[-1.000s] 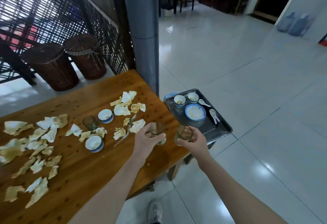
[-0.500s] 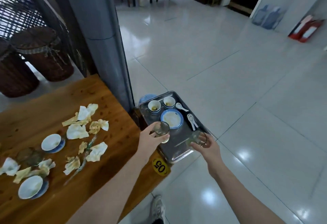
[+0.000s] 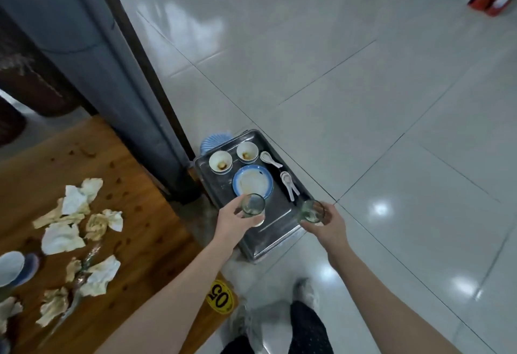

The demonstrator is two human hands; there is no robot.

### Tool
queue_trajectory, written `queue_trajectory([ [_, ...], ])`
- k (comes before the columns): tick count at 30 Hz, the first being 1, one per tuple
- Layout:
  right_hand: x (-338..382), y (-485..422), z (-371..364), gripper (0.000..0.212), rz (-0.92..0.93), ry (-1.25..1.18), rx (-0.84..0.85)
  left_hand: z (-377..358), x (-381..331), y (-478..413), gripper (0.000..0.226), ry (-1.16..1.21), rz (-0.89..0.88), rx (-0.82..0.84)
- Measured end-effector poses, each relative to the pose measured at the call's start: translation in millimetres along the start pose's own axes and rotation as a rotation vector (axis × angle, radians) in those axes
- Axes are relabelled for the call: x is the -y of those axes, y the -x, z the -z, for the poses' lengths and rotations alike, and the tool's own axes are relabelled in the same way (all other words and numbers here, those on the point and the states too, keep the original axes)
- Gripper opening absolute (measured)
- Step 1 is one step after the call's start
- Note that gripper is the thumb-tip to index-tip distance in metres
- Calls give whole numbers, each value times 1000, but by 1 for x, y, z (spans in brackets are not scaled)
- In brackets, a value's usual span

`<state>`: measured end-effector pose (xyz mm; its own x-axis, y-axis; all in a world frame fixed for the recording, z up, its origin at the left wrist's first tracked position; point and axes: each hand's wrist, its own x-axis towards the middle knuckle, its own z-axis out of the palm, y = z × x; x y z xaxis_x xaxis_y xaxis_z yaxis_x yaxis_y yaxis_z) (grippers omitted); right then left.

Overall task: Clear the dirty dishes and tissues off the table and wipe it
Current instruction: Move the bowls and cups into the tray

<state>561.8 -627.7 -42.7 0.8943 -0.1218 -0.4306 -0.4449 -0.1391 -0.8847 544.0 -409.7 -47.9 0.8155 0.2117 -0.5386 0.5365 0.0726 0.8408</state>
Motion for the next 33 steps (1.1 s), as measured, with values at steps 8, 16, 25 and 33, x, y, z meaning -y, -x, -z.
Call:
queue_trajectory([
  [8, -8, -90, 21, 57, -19, 220, 202, -51, 20, -42, 61, 80, 60, -171],
  [16, -33, -169, 29, 55, 24, 443, 382, -95, 66, -100, 69, 57, 118, -265],
  [25, -122, -212, 18, 55, -27, 571, 446, -127, 142, -149, 60, 4, 204, -265],
  [33, -171, -247, 14, 57, -49, 596, 425, -156, 182, -186, 63, 58, 230, -229],
])
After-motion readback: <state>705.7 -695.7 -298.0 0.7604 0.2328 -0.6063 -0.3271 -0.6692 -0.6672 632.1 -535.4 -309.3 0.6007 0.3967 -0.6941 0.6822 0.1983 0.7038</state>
